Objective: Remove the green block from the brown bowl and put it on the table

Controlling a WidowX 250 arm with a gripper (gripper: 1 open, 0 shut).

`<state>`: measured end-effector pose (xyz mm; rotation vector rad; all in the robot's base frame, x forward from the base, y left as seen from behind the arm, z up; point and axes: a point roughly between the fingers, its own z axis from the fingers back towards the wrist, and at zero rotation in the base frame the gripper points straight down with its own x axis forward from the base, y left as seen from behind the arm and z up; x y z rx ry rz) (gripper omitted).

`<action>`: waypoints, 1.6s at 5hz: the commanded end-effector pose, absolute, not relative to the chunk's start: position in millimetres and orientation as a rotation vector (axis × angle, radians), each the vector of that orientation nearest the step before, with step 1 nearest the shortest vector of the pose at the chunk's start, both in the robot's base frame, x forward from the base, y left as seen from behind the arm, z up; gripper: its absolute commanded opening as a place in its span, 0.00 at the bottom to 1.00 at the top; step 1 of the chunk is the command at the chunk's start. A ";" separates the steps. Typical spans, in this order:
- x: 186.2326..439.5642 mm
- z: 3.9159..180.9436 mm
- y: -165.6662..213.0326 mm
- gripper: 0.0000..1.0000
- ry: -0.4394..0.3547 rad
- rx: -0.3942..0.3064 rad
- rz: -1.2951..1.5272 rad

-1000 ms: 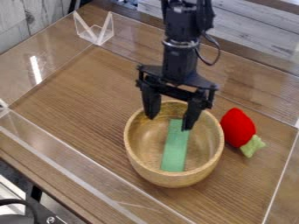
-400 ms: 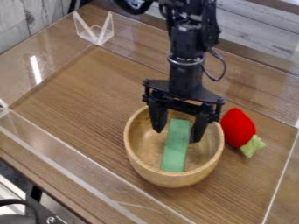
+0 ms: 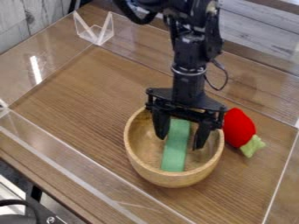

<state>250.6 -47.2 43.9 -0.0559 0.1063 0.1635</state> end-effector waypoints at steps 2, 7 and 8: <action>254.7 44.2 -52.0 0.00 0.067 -0.054 0.157; 256.9 55.0 -53.4 1.00 -0.003 -0.057 0.160; 256.9 59.3 -53.8 1.00 -0.015 -0.062 0.164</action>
